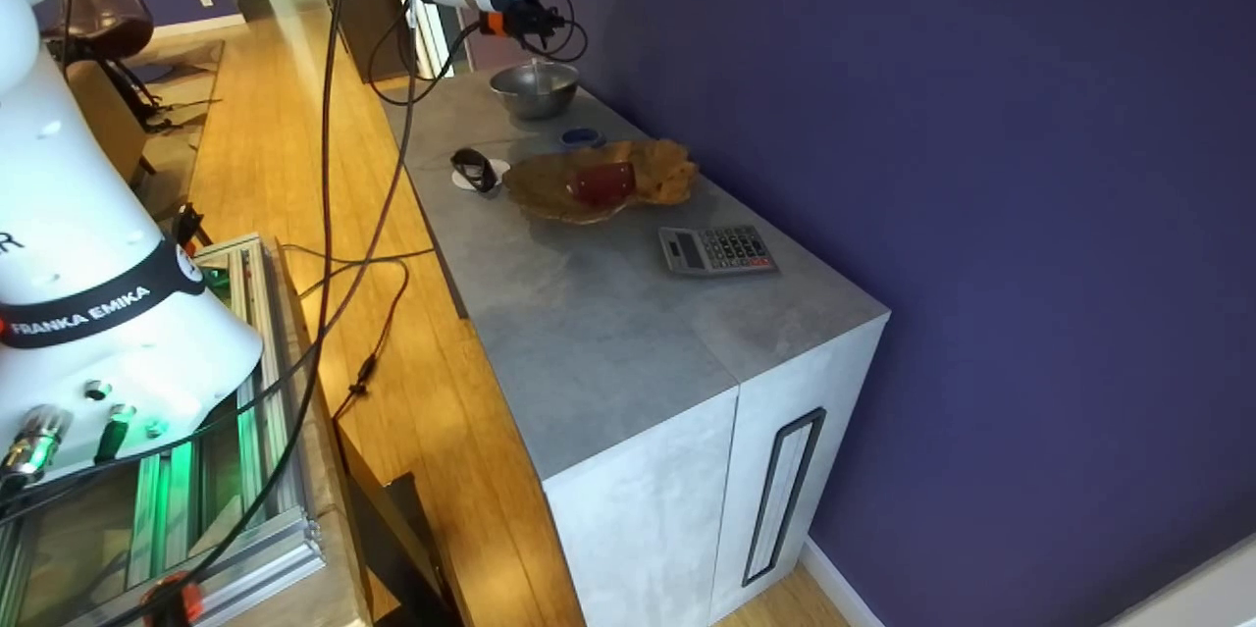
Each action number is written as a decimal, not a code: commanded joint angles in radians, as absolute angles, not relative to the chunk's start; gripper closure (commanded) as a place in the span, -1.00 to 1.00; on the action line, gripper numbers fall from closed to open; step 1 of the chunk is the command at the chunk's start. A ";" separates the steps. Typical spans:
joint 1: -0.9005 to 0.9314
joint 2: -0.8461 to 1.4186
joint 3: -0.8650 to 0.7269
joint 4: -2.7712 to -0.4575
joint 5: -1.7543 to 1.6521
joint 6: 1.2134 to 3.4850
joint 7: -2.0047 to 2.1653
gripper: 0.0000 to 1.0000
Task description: Put the dongle into the bowl
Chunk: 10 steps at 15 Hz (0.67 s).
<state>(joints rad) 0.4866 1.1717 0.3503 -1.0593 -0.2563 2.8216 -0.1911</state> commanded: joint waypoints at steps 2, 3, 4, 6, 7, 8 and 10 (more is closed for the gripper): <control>0.476 0.959 0.309 -1.285 -0.281 2.717 -0.150 -0.72; 0.458 0.926 0.340 -1.316 -0.275 2.659 -0.182 -0.87; 0.426 0.897 0.391 -1.354 -0.249 2.614 -0.218 -0.98; 0.410 0.816 0.396 -1.435 -0.242 2.530 -0.190 -1.00; 0.397 0.780 0.404 -1.476 -0.238 2.499 -0.188 -1.00; 0.368 0.751 0.439 -1.518 -0.231 2.478 -0.237 -1.00; 0.301 0.702 0.520 -1.611 -0.230 2.520 -0.365 -1.00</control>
<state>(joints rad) 0.4005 0.8223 0.4210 -1.4128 -0.2560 2.4895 -0.2239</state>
